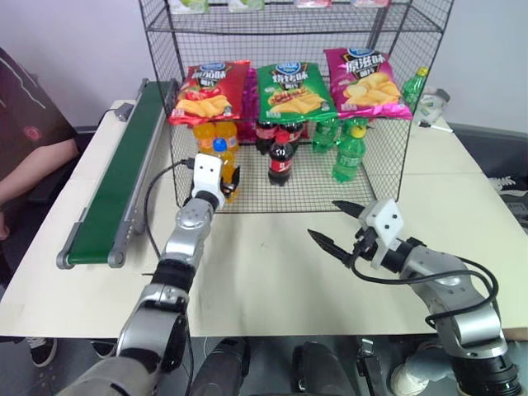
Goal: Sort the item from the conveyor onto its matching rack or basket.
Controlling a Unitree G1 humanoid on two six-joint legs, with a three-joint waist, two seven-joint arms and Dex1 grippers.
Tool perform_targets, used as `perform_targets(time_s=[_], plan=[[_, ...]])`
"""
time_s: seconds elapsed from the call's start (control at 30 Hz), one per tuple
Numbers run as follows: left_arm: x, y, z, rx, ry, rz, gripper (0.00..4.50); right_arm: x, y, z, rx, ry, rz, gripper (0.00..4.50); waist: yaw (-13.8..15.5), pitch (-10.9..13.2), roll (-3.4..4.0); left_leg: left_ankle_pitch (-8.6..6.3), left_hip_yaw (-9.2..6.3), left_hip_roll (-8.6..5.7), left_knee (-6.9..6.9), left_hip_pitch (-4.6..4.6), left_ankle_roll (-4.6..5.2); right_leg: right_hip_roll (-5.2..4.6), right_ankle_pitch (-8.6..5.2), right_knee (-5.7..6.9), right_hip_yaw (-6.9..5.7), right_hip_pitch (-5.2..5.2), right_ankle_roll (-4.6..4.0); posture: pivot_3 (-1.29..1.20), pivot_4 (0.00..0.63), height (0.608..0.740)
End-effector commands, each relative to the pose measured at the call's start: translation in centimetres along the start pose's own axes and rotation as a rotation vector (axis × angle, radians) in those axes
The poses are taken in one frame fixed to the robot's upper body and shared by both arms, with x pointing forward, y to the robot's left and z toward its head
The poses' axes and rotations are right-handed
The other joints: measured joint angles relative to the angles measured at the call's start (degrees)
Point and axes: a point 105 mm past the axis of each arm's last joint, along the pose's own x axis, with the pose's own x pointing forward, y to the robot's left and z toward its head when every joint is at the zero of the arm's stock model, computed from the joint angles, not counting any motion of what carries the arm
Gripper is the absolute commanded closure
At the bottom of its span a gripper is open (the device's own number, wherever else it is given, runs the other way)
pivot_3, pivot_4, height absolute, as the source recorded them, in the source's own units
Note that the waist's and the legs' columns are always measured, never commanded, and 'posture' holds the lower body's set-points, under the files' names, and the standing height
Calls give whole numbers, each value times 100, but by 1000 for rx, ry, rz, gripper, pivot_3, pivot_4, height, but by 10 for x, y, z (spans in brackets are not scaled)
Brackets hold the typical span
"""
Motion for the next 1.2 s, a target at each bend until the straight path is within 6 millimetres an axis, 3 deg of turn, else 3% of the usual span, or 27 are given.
perform_targets(time_s=[0.03, 0.17, 0.5, 0.6, 0.63, 0.93, 1.2], plan=[[14, 1, 24, 0, -107, 30, 1643, -2, 1, 16, -52, -44, 2, 0, -4, 1, -2, -2, 1, -1, 6, -1, 4, 0, 1, 0, 0, 2, 2, 0, 150, 740], [16, 7, 10, -1, -63, 82, 1643, -3, -1, 16, -67, -40, -10, 0, -8, 2, -4, -4, 1, -1, 18, -1, 6, 1, 6, 1, 0, 7, 11, 0, 150, 740], [11, 14, -4, -7, -37, 93, 1643, -1, 3, 14, -68, -35, 2, 0, -1, 3, -6, -4, 0, -2, 39, 0, 6, 3, 10, 18, 1, 10, 15, 0, 150, 740], [10, 15, -6, -13, -31, 96, 127, -1, 3, 13, -68, -35, 8, 0, -1, 3, -5, -4, -1, -2, 40, 0, 6, 4, 11, 21, 1, 10, 15, 0, 150, 740], [10, 16, -7, -10, -32, 99, 52, 0, 3, 13, -68, -35, 10, 0, -2, 3, -5, -4, -1, -2, 40, 1, 6, 4, 11, 22, 1, 10, 15, 0, 150, 740], [0, 23, -2, -25, -82, 66, 52, 1, 4, 11, -63, -35, 23, 0, -23, 3, -4, -4, -1, -1, 40, 2, 6, 5, 11, 25, 3, 9, 15, 0, 150, 740], [-41, 34, 10, 25, -151, 51, 52, -1, 7, 10, -56, -29, 31, 0, -15, 1, -2, -3, 0, 1, 39, 4, 5, 4, 14, 30, 9, 6, 9, 0, 150, 740]])
